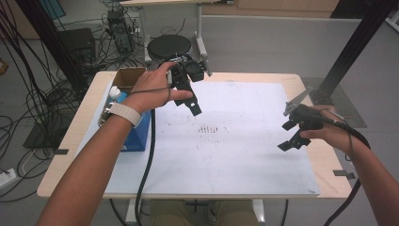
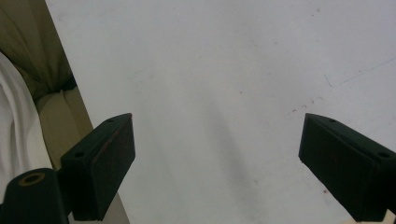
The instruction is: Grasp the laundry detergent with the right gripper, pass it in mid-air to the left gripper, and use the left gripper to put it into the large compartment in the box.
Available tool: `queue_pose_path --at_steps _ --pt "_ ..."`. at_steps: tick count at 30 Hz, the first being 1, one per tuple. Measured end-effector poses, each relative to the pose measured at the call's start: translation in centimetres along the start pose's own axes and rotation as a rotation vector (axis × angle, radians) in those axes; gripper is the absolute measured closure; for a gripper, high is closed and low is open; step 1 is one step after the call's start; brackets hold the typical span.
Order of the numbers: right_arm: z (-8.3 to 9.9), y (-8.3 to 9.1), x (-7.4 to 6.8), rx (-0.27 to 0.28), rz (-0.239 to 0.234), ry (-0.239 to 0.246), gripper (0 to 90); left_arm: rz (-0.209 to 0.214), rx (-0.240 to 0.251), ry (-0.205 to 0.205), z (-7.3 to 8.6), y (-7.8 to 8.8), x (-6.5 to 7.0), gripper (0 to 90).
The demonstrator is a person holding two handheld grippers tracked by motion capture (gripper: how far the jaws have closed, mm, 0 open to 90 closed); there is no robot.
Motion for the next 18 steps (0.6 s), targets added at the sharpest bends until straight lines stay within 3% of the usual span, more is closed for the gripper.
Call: queue_pose_path --at_steps 18 --pt "0.3 -0.1 0.2 0.004 0.0 -0.008 10.7 0.008 -0.034 -0.031 -0.3 -2.1 1.0 7.7"
Point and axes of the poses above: each handheld gripper's, and its own axes: y roughly backward along the jaws, z roughly out of its underside, x roughly to its right, the point moved 4 cm from there along -y, roughly forward along the jaws, and after that the axes turned 4 degrees about x, right-handed, at the moved point
